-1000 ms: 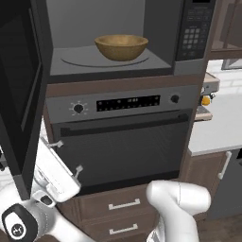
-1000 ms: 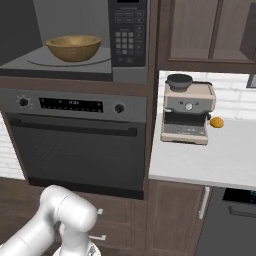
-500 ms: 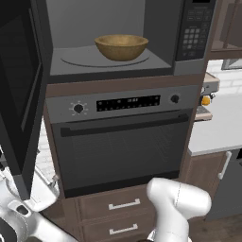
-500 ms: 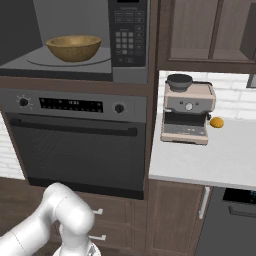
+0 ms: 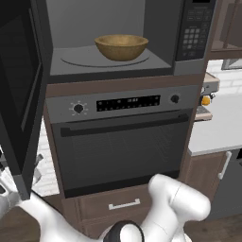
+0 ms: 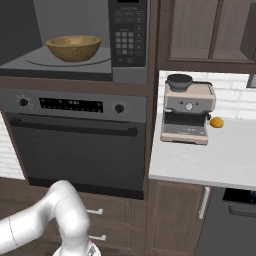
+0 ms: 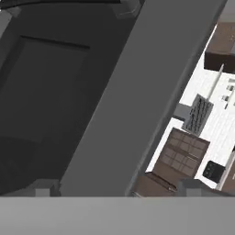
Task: Pick the squash from the sink and place it in the bowl. Then pick the bowl and place it in the microwave. Then close the microwave door and press the start button.
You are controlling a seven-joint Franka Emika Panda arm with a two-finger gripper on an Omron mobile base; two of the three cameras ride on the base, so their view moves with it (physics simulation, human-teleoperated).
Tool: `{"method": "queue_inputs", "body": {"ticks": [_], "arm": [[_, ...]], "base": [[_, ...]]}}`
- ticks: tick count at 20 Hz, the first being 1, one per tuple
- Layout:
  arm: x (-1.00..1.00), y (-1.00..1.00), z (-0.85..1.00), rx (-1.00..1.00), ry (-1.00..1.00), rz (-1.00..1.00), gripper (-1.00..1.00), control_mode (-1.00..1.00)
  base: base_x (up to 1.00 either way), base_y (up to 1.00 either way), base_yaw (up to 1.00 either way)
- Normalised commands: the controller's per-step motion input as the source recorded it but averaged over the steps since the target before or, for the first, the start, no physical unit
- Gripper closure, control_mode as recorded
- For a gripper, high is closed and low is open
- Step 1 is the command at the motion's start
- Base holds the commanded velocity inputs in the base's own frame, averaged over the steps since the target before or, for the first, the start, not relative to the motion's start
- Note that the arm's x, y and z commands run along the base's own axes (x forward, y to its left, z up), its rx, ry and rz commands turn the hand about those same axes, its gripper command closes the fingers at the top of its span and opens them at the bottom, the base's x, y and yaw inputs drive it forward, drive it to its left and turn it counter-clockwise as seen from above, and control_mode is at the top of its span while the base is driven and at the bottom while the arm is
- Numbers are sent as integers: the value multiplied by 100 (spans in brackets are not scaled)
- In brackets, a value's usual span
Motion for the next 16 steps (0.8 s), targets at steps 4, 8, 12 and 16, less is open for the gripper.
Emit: {"method": "queue_inputs", "body": {"ticks": [4, 8, 12, 16], "arm": [[-26, -61, 26, 13, -15, -3, -100, -100], [-39, -89, 3, 21, -18, 0, -100, -100], [-45, -100, 0, 27, -19, 0, -100, -100], [-42, -100, 2, 25, -15, 0, -100, -100]], "base": [[0, 0, 0], [0, 0, 0], [0, 0, 0], [0, 0, 0]]}}
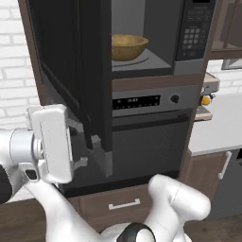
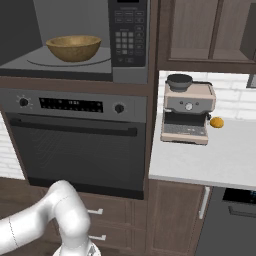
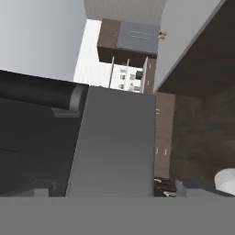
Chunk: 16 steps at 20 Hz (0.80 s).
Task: Pick the squash from the sink and place it in the bowl. Then pick the bowl and place it in the microwave. Then close the microwave door and press the start button.
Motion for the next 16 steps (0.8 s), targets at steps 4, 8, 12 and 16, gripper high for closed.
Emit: {"method": "queue_inputs", "body": {"ticks": [4, 8, 12, 16], "arm": [[-31, -100, 0, 25, -6, 2, -100, -100], [-3, -100, 0, 24, 0, 7, -100, -100], [6, -100, 1, 23, 0, 17, -100, -100], [54, -67, 9, 22, 0, 29, -100, -100]], "base": [[0, 0, 0], [0, 0, 0], [0, 0, 0], [0, 0, 0]]}}
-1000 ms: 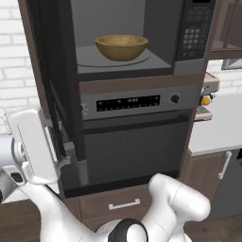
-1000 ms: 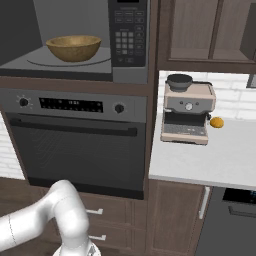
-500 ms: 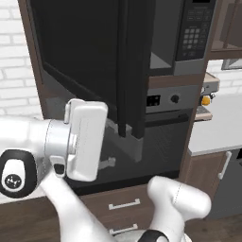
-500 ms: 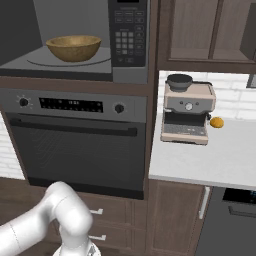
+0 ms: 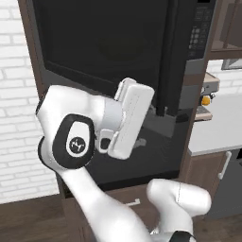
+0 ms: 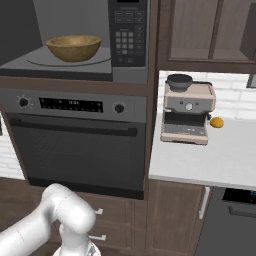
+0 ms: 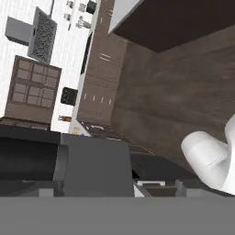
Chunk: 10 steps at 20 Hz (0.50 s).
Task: Pick the squash from the sink and place it in the bowl. Then pick the bowl and place it in the microwave. Then close the microwave door and press the start button.
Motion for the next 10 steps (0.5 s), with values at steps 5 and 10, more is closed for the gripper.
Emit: {"method": "queue_inputs", "body": {"ticks": [5, 10], "arm": [[74, -36, 2, 21, -1, 39, -100, -100], [96, 2, 15, 17, -1, 43, -100, -100]], "base": [[0, 0, 0], [0, 0, 0]]}}
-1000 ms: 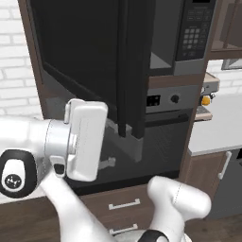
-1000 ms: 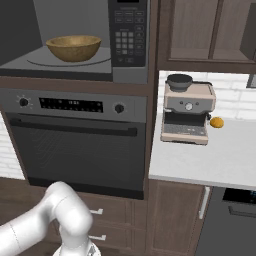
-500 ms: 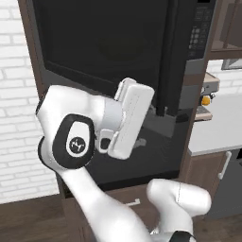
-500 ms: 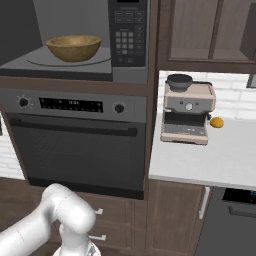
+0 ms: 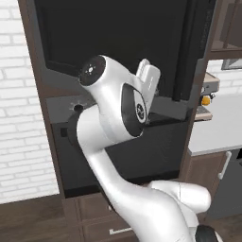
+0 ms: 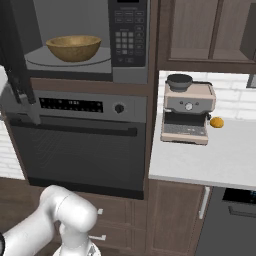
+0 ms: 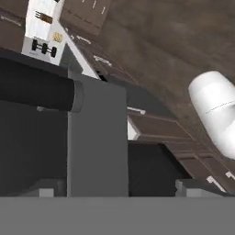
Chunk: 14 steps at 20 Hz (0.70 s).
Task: Pick the squash from the sink and place it in the bowl. Then pick the bowl and place it in the microwave. Then close the microwave door and press the start button.
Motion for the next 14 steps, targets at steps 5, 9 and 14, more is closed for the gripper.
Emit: {"method": "queue_inputs", "body": {"ticks": [5, 9, 14], "arm": [[92, 4, 25, 9, -3, 36, -100, -100], [95, 0, 4, 7, 0, 34, -100, -100], [93, 2, 0, 5, 0, 28, -100, -100]], "base": [[0, 0, 0], [0, 0, 0], [0, 0, 0]]}}
